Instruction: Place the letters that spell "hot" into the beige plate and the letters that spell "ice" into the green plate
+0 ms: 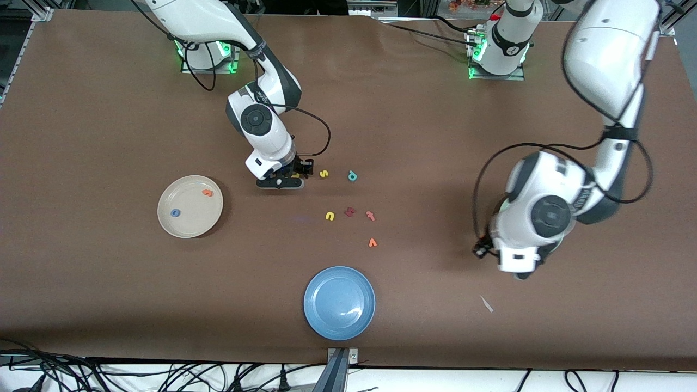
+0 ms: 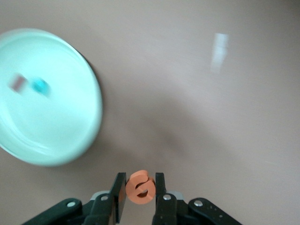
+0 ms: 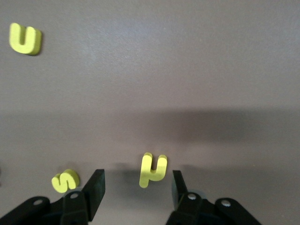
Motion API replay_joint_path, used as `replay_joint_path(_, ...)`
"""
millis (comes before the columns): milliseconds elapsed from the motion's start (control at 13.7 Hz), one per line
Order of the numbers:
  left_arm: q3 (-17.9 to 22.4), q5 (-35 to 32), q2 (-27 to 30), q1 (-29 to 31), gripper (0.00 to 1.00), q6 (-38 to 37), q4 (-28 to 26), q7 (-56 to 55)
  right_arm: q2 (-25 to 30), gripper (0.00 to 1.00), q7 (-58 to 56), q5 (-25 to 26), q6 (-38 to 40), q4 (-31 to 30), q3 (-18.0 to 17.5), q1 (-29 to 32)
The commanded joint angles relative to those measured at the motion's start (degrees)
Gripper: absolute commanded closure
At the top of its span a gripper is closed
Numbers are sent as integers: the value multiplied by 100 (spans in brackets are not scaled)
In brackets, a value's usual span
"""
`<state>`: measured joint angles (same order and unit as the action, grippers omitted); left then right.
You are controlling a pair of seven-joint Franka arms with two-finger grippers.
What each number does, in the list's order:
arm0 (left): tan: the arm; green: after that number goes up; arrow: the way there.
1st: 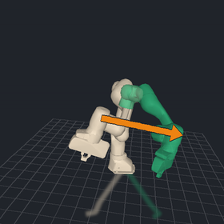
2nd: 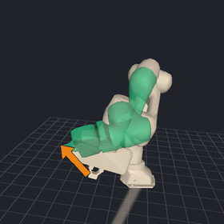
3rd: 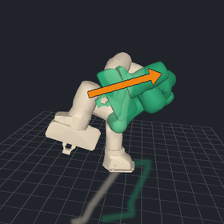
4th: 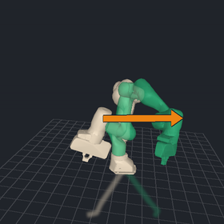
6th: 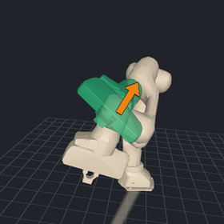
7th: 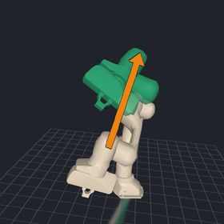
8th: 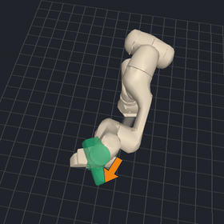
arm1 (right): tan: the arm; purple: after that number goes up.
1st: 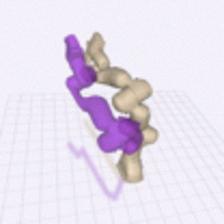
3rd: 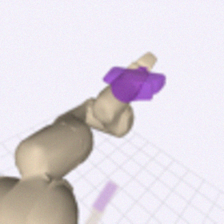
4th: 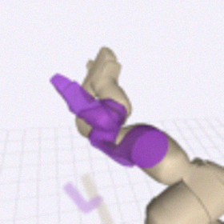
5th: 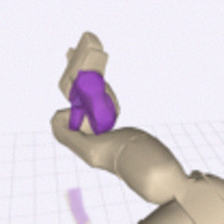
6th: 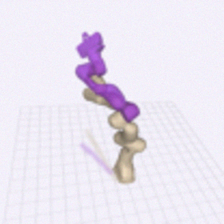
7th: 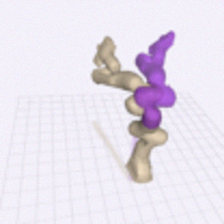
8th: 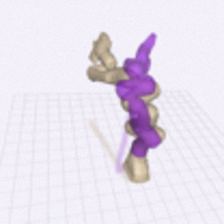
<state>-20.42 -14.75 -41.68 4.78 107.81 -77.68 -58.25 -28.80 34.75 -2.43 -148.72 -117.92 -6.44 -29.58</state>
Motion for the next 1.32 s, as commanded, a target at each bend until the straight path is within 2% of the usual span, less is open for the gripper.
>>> replay_joint_path(0,-58,148,90,610,98,-120,-466,1400,-126,34,128,22,-245,-2,29,-48)
replay_joint_path(146,-58,121,55,813,98,11,-721,2017,-134,34,128,23,-262,-46,29,-39)
replay_joint_path(292,-58,95,37,989,93,650,-1184,2090,-178,35,146,23,-271,-64,29,-48)
replay_joint_path(438,-50,77,46,1034,83,1065,-1547,2169,-240,50,146,23,-437,-134,29,-48)
replay_joint_path(511,-58,77,46,1043,74,1110,-1548,2178,-257,55,146,23,-464,-178,29,-48)
replay_joint_path(584,-58,77,63,1069,52,1111,-1539,2178,-284,62,146,32,-499,-213,29,-48)
replay_joint_path(658,-58,77,81,1069,1,1093,-1505,2230,-293,77,137,32,-622,-292,29,-48)
replay_joint_path(804,-58,95,325,1087,0,1032,-1347,2370,-267,99,120,40,-737,-371,29,-48)
replay_joint_path(1023,-85,235,896,1218,0,752,-1153,3316,74,100,-142,67,-545,-372,73,39)
replay_joint_path(1242,-76,411,1345,1227,0,129,-785,4337,725,100,-1483,67,535,-319,91,767)
